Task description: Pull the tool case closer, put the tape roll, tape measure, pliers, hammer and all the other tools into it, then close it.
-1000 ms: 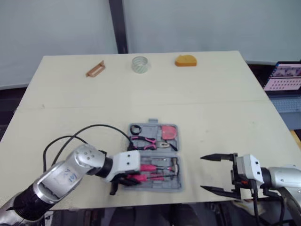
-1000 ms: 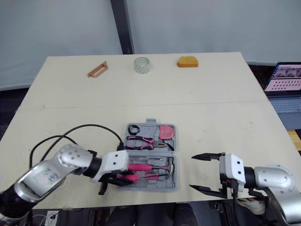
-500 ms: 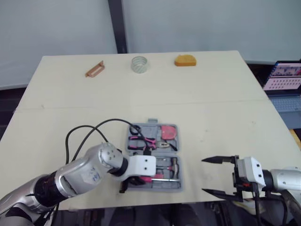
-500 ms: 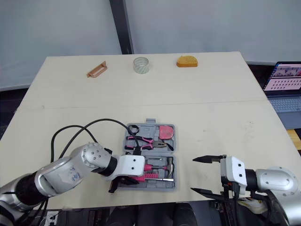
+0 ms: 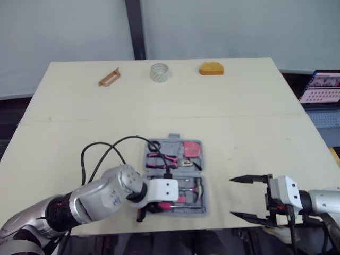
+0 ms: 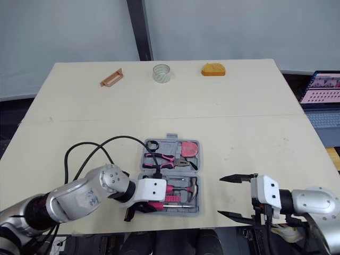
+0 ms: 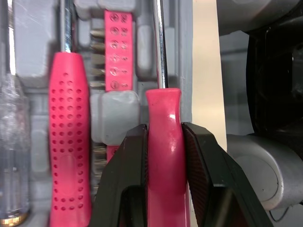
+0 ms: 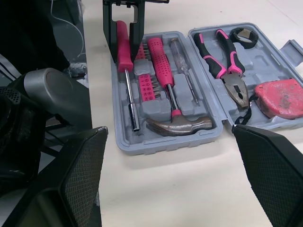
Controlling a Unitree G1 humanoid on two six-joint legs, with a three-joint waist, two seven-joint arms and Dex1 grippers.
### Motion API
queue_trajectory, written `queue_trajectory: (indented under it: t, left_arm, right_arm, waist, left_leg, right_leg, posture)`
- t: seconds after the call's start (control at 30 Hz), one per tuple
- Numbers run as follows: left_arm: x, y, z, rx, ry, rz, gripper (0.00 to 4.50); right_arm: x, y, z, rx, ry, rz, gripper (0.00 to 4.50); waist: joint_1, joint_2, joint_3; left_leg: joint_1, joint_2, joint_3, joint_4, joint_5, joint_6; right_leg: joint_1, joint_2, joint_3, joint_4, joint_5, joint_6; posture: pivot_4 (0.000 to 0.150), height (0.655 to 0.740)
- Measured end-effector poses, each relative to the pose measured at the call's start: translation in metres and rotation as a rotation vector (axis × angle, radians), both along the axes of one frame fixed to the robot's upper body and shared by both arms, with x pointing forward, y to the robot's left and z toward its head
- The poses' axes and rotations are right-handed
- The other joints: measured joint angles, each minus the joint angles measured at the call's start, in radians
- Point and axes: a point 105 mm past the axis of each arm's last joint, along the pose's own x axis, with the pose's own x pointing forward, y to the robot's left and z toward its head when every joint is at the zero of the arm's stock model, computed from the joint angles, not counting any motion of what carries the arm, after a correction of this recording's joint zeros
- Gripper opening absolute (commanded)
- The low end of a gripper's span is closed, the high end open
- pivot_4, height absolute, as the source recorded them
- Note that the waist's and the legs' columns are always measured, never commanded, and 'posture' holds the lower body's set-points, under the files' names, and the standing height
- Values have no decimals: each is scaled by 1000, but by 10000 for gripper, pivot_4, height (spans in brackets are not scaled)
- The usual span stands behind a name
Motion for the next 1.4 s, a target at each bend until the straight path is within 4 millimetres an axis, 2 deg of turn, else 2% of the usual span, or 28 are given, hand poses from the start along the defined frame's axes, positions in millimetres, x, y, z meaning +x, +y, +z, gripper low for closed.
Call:
queue_trajectory:
  t: [0.17, 0.37, 1.33, 1.4]
  left_arm:
    - [0, -1, -1, 5, 2, -7, 5876]
    - [9, -7, 2, -5, -21, -9, 5876]
    - [5, -15, -1, 4, -14, -48, 5876]
    - [2, -14, -2, 8, 2, -46, 16677]
  right_arm:
    - [-1, 1, -1, 0, 12, -1, 45000]
    - [-2, 2, 1, 5, 15, 0, 45000]
    - [0, 0, 7, -2, 13, -28, 45000]
    - [0, 0, 7, -2, 12, -28, 45000]
  waist:
    - [1, 0, 0]
    - [0, 0, 0]
    - [1, 0, 0]
    - [0, 0, 0]
  left_leg:
    - [0, 0, 0, 0, 0, 0]
    - [0, 0, 0, 0, 0, 0]
    - [0, 0, 0, 1, 0, 1]
    - [0, 0, 0, 1, 0, 1]
  right_leg:
    - [0, 0, 0, 0, 0, 0]
    - [0, 0, 0, 0, 0, 0]
    - [0, 0, 0, 0, 0, 0]
    - [0, 0, 0, 0, 0, 0]
  posture:
    - [1500, 7400]
    - [1500, 7400]
    - [1500, 7400]
    - [1500, 7400]
